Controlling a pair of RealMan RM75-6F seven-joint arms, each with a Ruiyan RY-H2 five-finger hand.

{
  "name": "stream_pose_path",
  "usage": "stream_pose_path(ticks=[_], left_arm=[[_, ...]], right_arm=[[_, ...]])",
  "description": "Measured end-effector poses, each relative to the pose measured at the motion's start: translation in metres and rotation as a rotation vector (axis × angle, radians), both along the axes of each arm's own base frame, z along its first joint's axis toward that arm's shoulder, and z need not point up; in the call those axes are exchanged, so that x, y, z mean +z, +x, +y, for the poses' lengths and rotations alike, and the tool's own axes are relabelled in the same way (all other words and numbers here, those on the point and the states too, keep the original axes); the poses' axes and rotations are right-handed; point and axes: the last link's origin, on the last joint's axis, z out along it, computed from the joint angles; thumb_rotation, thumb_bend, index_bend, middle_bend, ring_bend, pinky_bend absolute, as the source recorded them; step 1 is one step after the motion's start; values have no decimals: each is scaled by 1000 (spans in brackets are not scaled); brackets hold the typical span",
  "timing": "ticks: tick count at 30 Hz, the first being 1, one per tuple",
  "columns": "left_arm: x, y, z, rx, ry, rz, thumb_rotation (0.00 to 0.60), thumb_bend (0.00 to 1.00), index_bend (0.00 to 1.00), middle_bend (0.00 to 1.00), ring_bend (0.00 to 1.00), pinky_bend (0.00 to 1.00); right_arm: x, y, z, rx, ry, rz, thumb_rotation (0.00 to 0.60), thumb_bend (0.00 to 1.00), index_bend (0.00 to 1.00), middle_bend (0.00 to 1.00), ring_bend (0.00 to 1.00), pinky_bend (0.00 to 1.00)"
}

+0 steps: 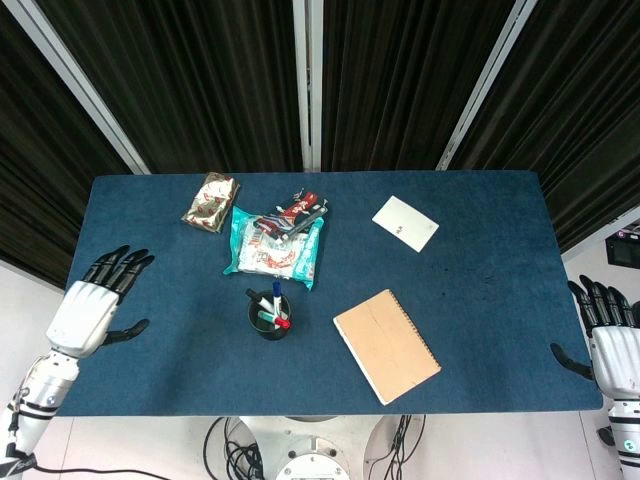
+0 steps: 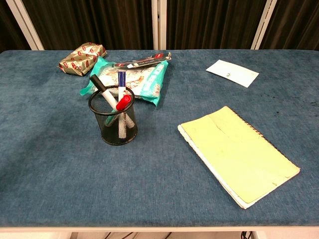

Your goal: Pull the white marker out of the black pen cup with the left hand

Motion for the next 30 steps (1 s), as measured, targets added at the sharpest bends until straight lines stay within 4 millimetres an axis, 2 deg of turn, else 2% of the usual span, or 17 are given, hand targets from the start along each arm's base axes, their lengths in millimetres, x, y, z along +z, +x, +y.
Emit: stream_pose_path(ticks=[4, 11, 17, 24, 30], left_arm=[[-15, 16, 17, -34, -78, 12, 600, 208, 159, 123, 74, 229], [-58, 45, 45, -53, -223, 4, 600, 234, 161, 140, 120, 312], [-87, 67, 63, -72, -292, -11, 600, 237, 193, 203, 140, 322], [-103, 77, 75, -60, -327, -17, 600, 249, 263, 263, 162, 328], [-115, 80, 81, -51, -356, -14, 600, 251, 277, 268, 164, 332]], right_arm=[[3, 3, -1, 2, -8, 0, 600, 144, 0, 0, 0, 0], [6, 9, 1, 0, -18, -7, 600, 170, 0, 0, 0, 0], [9, 7, 3, -21, -24, -17, 600, 174, 0, 0, 0, 0], [9, 6, 1, -30, -18, -21, 600, 176, 0, 0, 0, 0], [10, 2, -1, -55, -21, -36, 600, 176, 0, 0, 0, 0]])
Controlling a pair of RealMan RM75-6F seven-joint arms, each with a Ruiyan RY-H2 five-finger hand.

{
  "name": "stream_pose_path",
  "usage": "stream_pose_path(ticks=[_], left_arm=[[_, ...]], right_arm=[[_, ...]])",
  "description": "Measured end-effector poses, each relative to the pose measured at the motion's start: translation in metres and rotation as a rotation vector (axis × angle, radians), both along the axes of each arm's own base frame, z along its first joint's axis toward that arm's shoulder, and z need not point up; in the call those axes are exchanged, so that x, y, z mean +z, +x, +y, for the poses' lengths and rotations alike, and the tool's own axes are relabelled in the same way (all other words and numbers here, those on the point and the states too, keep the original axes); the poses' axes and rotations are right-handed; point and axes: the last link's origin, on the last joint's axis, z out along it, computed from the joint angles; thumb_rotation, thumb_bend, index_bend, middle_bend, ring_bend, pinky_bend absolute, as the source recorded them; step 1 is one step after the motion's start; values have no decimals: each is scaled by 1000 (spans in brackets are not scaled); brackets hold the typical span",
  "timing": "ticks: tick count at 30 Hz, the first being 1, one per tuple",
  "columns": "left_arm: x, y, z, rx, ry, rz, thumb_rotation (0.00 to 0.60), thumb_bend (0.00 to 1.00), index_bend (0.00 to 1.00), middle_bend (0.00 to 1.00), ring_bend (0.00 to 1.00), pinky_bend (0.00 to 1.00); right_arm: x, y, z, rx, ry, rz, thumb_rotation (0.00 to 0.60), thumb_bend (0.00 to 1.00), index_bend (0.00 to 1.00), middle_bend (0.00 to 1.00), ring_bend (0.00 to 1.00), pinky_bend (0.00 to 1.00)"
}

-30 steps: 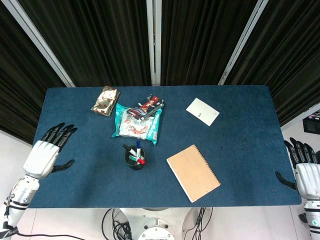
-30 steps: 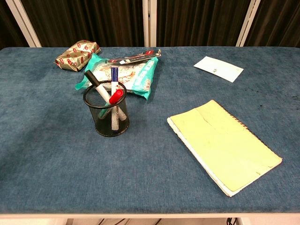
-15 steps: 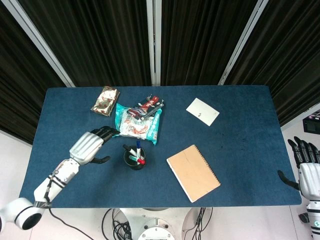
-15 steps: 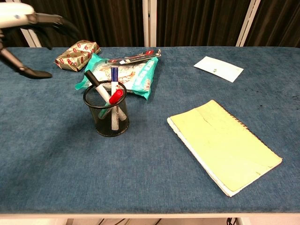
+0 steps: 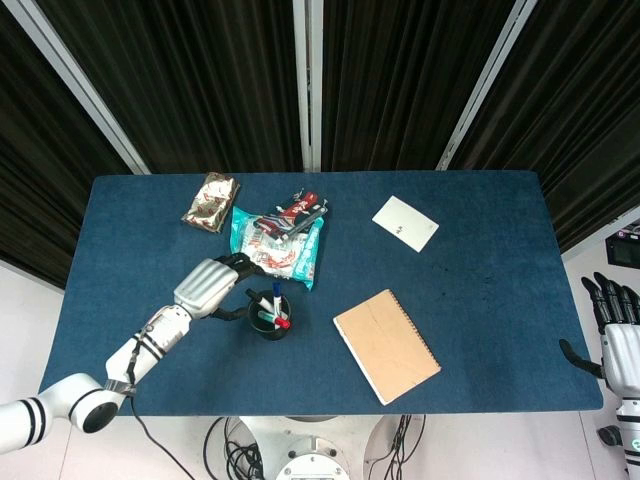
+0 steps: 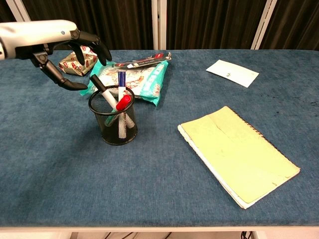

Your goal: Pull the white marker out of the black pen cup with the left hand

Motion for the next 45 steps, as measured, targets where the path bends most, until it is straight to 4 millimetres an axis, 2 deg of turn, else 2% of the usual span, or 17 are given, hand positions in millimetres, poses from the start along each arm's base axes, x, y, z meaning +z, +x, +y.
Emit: stream_pose_path(ticks=[15, 30, 42, 45], left_arm=[[-12, -4, 9, 39, -9, 82, 600, 309, 382, 313, 195, 347], [-13, 1, 8, 58, -22, 63, 600, 367, 413, 319, 195, 347], [-16, 2, 9, 69, -35, 59, 600, 378, 433, 322, 196, 347], [-16, 3, 9, 70, -38, 52, 600, 377, 463, 325, 196, 348]], right_arm=[[5, -5, -1, -33, 1, -6, 600, 176, 0, 0, 0, 0], [3, -10, -2, -75, 22, -3, 600, 177, 0, 0, 0, 0], [3, -13, -2, -96, 33, -1, 600, 178, 0, 0, 0, 0], [3, -15, -2, -104, 35, 0, 600, 179, 0, 0, 0, 0]])
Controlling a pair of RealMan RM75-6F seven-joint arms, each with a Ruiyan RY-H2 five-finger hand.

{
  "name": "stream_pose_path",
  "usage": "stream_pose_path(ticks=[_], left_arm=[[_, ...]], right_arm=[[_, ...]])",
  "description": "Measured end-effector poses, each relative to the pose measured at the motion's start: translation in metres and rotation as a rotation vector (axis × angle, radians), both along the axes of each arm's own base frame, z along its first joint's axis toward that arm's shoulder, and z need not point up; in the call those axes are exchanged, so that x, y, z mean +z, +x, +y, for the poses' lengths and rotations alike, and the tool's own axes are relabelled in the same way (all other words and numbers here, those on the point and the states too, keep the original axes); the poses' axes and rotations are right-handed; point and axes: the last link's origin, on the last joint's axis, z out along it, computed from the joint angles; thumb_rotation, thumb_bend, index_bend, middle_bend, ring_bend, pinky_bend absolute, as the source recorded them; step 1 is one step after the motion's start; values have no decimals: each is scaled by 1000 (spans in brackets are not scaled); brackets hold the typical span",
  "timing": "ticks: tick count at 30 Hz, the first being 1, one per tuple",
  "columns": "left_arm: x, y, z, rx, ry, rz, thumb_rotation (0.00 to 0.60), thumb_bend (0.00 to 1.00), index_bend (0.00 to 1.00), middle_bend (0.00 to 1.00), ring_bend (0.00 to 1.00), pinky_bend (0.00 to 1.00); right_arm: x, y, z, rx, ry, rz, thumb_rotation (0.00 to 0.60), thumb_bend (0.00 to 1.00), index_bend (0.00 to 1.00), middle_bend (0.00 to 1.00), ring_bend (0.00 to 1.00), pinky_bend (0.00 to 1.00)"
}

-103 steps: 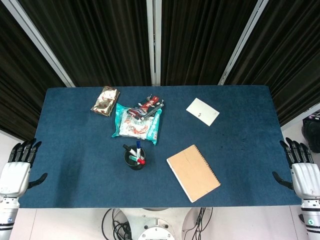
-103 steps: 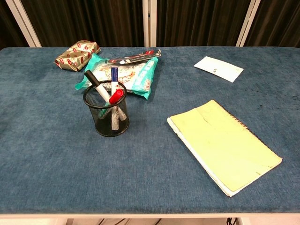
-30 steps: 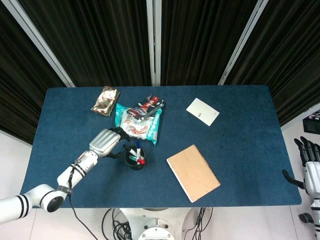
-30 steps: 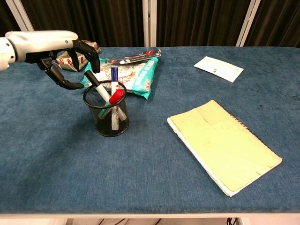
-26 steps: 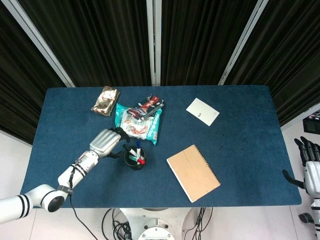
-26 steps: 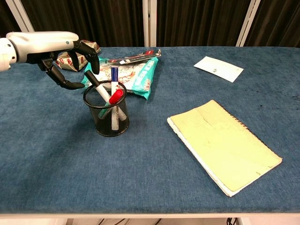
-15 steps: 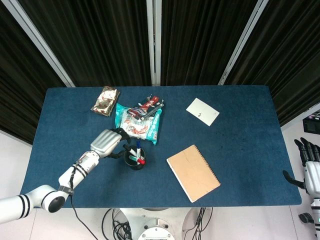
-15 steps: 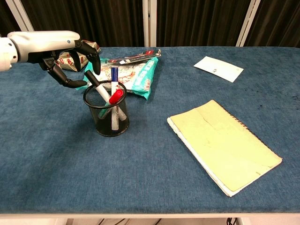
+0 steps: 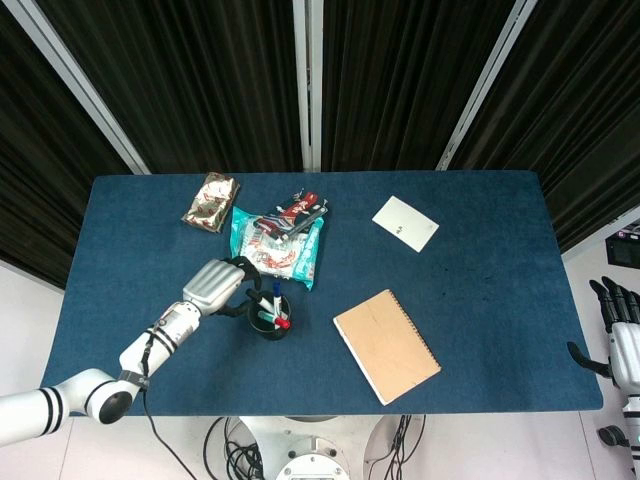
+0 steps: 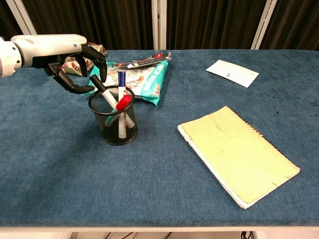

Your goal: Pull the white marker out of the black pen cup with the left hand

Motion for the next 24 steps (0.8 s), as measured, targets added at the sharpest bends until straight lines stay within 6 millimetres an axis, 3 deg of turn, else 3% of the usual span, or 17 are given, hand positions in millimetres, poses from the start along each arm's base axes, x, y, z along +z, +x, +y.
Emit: stream_pose_path(ticks=[24], left_arm=[[-2, 3, 1, 10, -19, -10, 600, 393, 491, 330, 200, 351]], right_arm=[[-1, -2, 1, -26, 29, 1, 600, 179, 0, 0, 0, 0]])
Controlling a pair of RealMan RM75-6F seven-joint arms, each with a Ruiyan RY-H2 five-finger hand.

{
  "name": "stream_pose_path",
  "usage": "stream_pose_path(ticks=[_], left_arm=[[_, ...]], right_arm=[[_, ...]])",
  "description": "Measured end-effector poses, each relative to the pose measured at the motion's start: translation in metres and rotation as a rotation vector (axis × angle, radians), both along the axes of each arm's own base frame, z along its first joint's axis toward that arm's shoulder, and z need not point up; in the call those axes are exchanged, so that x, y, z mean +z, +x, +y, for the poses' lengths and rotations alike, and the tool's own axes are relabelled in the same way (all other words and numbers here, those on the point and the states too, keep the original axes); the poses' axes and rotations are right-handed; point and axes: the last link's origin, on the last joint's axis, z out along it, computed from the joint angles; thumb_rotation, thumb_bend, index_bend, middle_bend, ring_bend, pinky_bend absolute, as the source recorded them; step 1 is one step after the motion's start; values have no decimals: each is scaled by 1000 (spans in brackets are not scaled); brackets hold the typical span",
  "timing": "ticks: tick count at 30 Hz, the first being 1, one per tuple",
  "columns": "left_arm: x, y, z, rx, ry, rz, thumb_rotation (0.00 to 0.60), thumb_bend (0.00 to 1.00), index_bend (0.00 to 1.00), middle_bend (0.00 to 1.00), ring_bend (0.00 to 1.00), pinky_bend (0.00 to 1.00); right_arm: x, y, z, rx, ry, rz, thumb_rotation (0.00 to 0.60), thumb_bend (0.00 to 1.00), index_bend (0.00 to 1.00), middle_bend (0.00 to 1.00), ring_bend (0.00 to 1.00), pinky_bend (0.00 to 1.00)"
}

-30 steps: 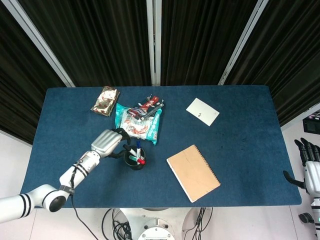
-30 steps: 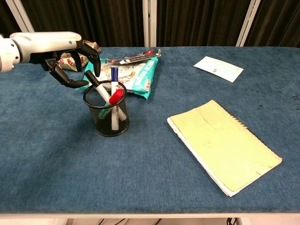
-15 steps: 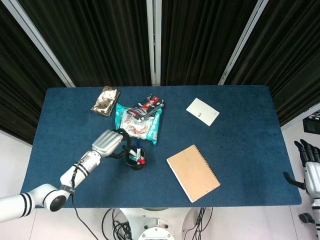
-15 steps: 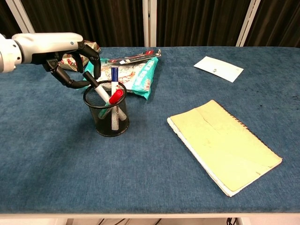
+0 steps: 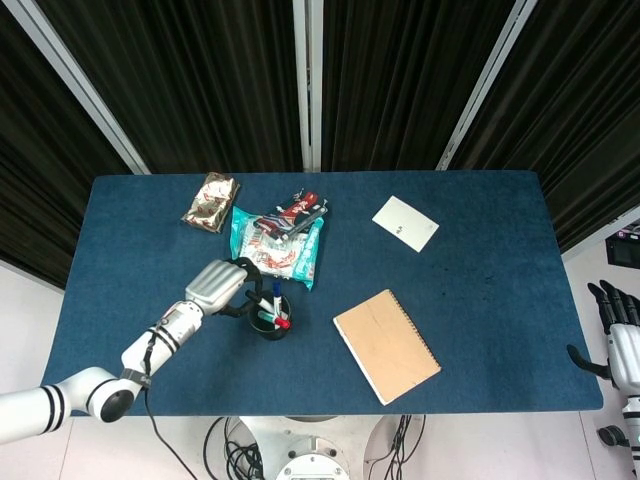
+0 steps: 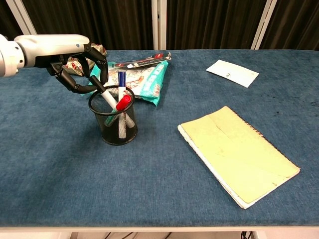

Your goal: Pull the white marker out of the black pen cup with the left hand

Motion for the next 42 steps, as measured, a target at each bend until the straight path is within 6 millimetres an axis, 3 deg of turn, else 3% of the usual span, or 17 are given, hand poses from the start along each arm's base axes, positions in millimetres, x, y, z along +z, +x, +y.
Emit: stream_pose_path(ticks=[19, 28, 33, 38, 42], left_arm=[[11, 6, -3, 47, -33, -64, 600, 402, 551, 340, 205, 356], [49, 18, -11, 49, -17, -131, 600, 402, 568, 377, 217, 361], [83, 18, -15, 31, 64, -147, 600, 402, 568, 377, 217, 361], [120, 1, -19, 65, 179, -152, 600, 401, 568, 387, 229, 379], [129, -21, -19, 118, 218, -136, 600, 405, 568, 399, 236, 386]], right_arm=[[1, 3, 0, 1, -1, -6, 600, 179, 0, 0, 0, 0], [3, 12, 2, 29, -1, -18, 600, 180, 0, 0, 0, 0], [6, 17, 3, 44, -21, -13, 600, 179, 0, 0, 0, 0], [8, 17, 4, 42, -26, -4, 600, 180, 0, 0, 0, 0], [6, 17, 3, 36, -24, 6, 600, 179, 0, 0, 0, 0]])
